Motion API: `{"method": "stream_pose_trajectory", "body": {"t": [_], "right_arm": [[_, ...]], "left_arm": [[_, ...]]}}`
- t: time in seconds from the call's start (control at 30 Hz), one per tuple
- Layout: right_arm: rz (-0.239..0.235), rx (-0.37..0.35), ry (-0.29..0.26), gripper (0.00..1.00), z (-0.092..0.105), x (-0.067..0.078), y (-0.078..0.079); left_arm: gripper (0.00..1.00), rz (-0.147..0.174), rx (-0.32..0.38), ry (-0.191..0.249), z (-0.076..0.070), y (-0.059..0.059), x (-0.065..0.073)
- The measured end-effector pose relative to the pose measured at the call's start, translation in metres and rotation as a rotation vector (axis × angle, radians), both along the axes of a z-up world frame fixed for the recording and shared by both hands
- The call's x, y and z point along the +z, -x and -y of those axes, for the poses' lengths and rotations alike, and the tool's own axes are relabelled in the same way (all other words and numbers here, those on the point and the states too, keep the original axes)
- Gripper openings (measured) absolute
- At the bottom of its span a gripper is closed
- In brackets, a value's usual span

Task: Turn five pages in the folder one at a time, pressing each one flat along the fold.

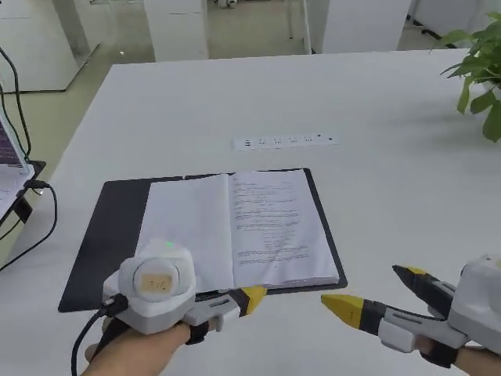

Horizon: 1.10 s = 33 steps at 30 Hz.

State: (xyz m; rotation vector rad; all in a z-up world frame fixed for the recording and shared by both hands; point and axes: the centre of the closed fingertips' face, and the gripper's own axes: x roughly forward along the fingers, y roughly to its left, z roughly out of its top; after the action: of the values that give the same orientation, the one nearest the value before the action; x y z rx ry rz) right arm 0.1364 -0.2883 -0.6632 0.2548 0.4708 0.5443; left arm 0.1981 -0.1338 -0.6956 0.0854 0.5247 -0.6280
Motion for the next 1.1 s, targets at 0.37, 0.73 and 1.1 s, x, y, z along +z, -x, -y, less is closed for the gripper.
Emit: {"method": "stream_pose_trajectory", "body": {"t": [0.37,0.73,1.1], "right_arm": [[-0.008,0.002,0.003,0.95,-0.001,-0.005,-0.007],[-0.03,-0.016,0.0,0.91,0.004,-0.013,-0.012],[-0.046,-0.011,-0.008,0.89,-0.001,-0.019,-0.018]], "left_arm": [[0.75,-0.017,-0.074,-0.05,0.062,-0.037,-0.038],[0.58,-0.036,-0.048,-0.097,0.08,-0.057,-0.069],[0.46,-0.028,-0.03,-0.151,0.078,-0.057,-0.087]]}}
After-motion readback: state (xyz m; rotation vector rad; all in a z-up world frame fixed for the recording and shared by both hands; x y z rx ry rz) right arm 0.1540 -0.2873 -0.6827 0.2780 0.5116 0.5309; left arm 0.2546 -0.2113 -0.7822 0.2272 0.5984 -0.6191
